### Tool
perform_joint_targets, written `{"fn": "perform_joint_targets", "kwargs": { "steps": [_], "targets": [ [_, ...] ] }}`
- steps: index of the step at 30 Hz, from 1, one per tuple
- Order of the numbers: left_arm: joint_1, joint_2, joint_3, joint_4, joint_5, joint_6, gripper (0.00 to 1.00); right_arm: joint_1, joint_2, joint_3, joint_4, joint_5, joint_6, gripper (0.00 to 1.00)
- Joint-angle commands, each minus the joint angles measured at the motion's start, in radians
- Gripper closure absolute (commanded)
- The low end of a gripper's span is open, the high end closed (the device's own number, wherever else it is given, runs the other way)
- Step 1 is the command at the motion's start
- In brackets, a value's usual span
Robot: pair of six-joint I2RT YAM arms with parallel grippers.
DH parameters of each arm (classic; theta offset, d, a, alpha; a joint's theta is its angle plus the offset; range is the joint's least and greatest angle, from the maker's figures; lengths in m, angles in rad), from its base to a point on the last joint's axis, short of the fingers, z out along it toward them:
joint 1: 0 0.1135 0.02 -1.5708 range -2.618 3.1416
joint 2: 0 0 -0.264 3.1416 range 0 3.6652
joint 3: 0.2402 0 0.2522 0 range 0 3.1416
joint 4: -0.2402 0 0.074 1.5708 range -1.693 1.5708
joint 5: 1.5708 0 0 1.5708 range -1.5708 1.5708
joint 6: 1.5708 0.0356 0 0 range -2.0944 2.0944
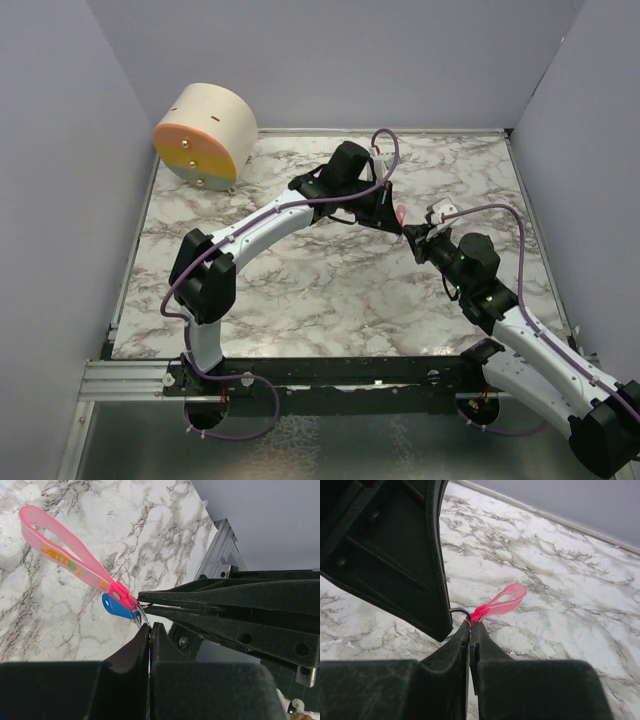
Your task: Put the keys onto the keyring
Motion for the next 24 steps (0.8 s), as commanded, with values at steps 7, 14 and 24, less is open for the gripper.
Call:
{"fn": "perform_joint_targets", "kwargs": {
  "steps": [7, 14, 24],
  "targets": [
    [-0.02, 0.026, 0.042, -0.038, 0.21, -0.085, 1.0, -0.008, -0.061, -0.137, 0.357, -0.005, -0.147, 0.99],
    [-0.017, 0.032, 0.031, -0.017, 0.253, -0.118, 1.0, -0.008, -0.055, -0.17, 0.448, 0.028, -0.171, 0.99],
    [0.021, -0.009, -0.002, 0.017, 0.233, -0.15, 1.0, -0.008, -0.078, -0.145, 0.394, 0.124, -0.095, 0.71]
  ]
}}
